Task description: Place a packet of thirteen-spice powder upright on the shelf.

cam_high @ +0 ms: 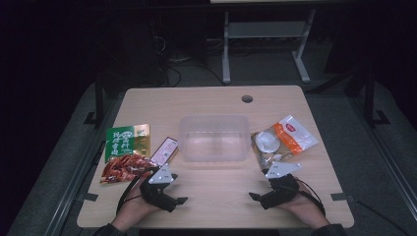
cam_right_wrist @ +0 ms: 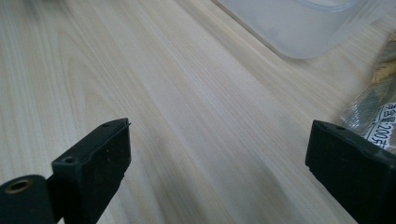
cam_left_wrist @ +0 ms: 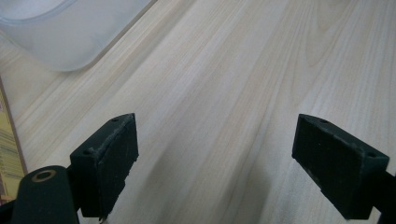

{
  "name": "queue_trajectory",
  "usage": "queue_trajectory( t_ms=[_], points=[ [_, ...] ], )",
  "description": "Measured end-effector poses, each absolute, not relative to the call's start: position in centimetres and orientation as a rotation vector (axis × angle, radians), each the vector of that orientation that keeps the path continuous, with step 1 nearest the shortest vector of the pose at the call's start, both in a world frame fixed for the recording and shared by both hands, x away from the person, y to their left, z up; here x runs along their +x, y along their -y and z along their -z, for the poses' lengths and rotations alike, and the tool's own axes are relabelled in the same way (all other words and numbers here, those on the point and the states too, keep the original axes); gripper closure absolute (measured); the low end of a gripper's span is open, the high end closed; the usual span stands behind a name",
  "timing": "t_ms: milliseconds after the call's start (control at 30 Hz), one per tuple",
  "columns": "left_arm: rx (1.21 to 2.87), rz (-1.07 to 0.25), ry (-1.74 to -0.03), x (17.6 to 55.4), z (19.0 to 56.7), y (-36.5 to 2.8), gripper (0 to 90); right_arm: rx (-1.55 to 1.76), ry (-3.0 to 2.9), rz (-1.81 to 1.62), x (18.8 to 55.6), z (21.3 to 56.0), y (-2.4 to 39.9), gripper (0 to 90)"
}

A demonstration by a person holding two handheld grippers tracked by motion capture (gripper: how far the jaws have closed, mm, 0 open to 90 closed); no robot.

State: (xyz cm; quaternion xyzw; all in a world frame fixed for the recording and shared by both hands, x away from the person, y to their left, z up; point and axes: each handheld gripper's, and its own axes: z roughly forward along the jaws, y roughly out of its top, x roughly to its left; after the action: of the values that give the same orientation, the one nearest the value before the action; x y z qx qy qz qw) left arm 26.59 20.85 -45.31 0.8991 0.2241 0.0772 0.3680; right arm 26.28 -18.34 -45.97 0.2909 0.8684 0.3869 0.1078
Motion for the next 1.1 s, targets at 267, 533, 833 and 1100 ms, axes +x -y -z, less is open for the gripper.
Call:
queue_trajectory(
  t_ms=[267,533,833,1100],
  points=[
    [2.294,-0.210,-0.610,26.6,45.1,-21.5,14.4,0.856,-2.558,-1.137,26.0,45.9,18.2,6.3],
    [2.291,-0.230,-0.639,27.0,44.7,-22.3,16.4,0.850,-2.556,-1.151,26.1,45.9,18.1,6.3],
    [2.258,-0.273,-0.693,27.7,43.7,-23.6,24.0,0.848,-2.554,-1.155,26.0,45.8,18.0,6.3],
    [2.242,-0.331,-0.775,29.0,42.9,-24.7,27.9,0.851,-2.555,-1.163,26.0,45.7,18.0,6.5]
  ],
)
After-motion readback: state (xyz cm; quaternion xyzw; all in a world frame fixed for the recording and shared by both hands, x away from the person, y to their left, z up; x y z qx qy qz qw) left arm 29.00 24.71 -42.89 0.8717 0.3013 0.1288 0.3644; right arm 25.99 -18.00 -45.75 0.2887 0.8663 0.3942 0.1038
